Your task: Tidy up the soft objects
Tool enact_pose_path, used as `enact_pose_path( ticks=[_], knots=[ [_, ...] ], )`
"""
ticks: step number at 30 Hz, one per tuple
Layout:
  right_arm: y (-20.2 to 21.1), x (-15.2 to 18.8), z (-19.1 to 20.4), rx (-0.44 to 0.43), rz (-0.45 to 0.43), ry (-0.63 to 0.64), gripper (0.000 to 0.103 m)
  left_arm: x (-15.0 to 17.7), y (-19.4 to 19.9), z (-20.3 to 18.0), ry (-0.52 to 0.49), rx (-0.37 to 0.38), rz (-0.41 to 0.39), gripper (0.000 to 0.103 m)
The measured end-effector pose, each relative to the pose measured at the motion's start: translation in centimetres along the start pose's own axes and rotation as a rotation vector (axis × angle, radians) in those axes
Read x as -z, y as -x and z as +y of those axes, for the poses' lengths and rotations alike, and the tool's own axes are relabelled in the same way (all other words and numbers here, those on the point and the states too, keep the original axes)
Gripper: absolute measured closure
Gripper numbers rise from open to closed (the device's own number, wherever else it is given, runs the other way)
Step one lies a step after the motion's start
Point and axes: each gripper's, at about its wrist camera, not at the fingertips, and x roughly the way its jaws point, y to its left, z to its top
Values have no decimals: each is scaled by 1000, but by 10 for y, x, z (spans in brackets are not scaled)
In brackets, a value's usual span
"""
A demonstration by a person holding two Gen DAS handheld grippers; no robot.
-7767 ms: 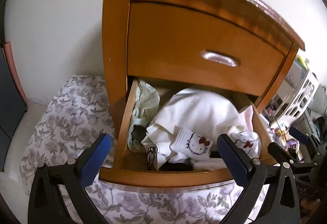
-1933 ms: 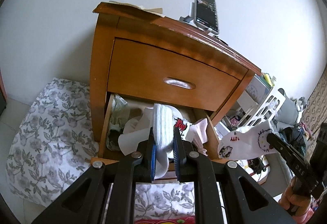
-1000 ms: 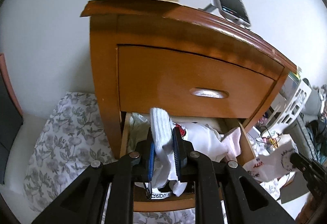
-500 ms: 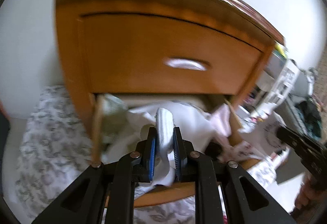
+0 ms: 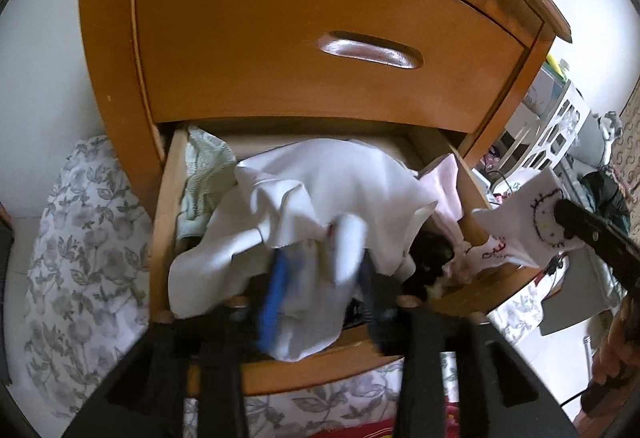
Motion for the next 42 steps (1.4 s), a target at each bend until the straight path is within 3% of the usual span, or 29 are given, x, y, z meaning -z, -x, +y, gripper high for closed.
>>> enact_pose_path(
  ticks=[10, 15, 22, 30, 35, 42],
  knots=[
    [-5, 3, -3, -3, 9, -7, 92, 1, 16, -9, -64, -93, -47, 58],
    [-8, 4, -4, -5, 14, -7, 92, -3, 24, -21, -121, -142, -87, 53],
    [-11, 5, -4, -6, 22, -11, 92, -3, 22, -34, -160, -119, -92, 53],
    [-13, 7, -4, -8, 27, -14, 92, 2, 5, -33, -154, -40, -37, 90],
    [-13, 7, -4, -8, 28, -14, 92, 4, 2, -22, -89, 23, -39, 95],
    [-13, 7, -5, -7, 21, -20, 92, 4, 4, -12, -41, 55, -63, 95]
  ],
)
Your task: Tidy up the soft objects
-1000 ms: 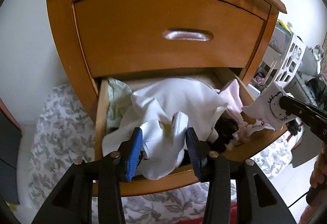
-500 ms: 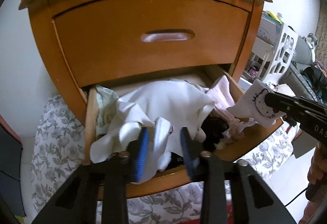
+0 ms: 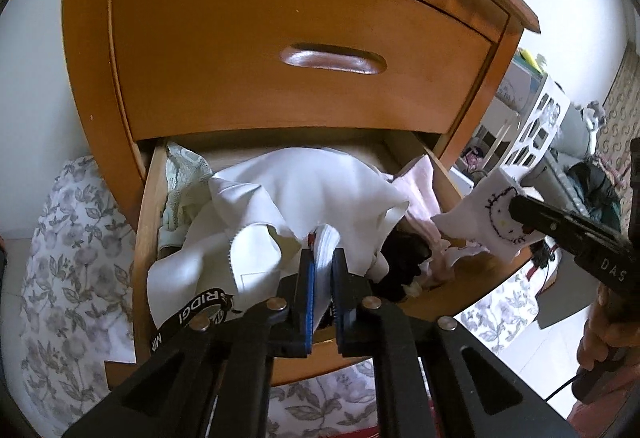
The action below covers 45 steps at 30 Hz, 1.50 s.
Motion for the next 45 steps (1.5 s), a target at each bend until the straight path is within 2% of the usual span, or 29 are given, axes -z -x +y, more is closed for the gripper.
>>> enact_pose_path(
  ticks=[10, 23, 36, 45],
  knots=[
    [7, -3, 0, 2, -29, 0, 92, -8, 21, 11, 46, 21, -69, 96],
    [30, -8, 7, 1, -86, 10, 92, -18, 69, 11, 64, 42, -193, 96],
    [81, -12, 23, 2, -186, 37, 92, -22, 143, -13, 18, 57, -360, 96],
    [126, -10, 36, 7, -261, 56, 92, -13, 191, -29, -5, 60, -438, 96]
  ],
)
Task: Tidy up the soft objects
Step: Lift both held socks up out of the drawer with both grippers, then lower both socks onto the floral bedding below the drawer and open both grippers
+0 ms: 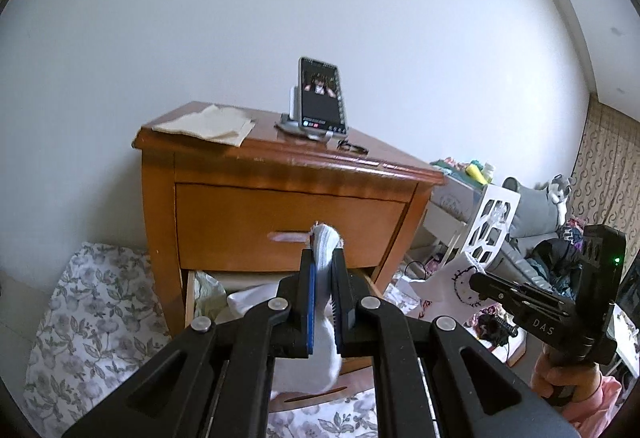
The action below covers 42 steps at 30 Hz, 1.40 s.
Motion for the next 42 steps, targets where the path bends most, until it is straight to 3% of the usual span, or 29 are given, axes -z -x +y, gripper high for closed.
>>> enact_pose_path(
  ticks=[23, 31, 42],
  knots=[
    [75, 9, 25, -7, -49, 36, 92, 14, 59, -35, -12, 28, -16, 96],
    [75, 20, 28, -14, -10, 39, 92, 29, 54, -34, 4, 20, 40, 96],
    [40, 49, 26, -6, 130, 34, 92, 71, 10, -16, 56, -37, 229, 96]
  ],
)
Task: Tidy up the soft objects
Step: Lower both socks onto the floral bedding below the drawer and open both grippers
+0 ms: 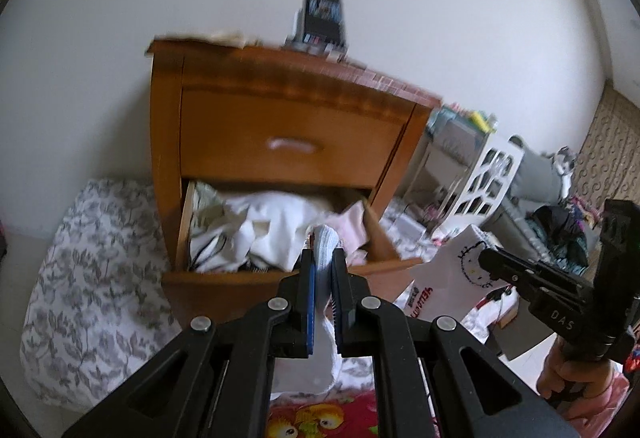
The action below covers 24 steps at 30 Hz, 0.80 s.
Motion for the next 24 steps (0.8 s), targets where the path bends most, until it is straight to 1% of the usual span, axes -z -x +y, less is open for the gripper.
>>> enact_pose_path(
  ticks=[3, 9, 13, 24],
  knots=[
    [-16, 8, -3, -1, 51, -8, 92, 12, -21, 7, 16, -10, 67, 96],
    [-50, 27, -11, -7, 157, -30, 92, 39, -64, 26, 83, -32, 205, 96],
    [-71, 39, -19, -6, 220, -64, 92, 50, -81, 29, 97, -34, 254, 96],
    [-109, 58, -25, -5, 320, -90, 92, 66, -117, 41, 147, -46, 332, 96]
  ],
)
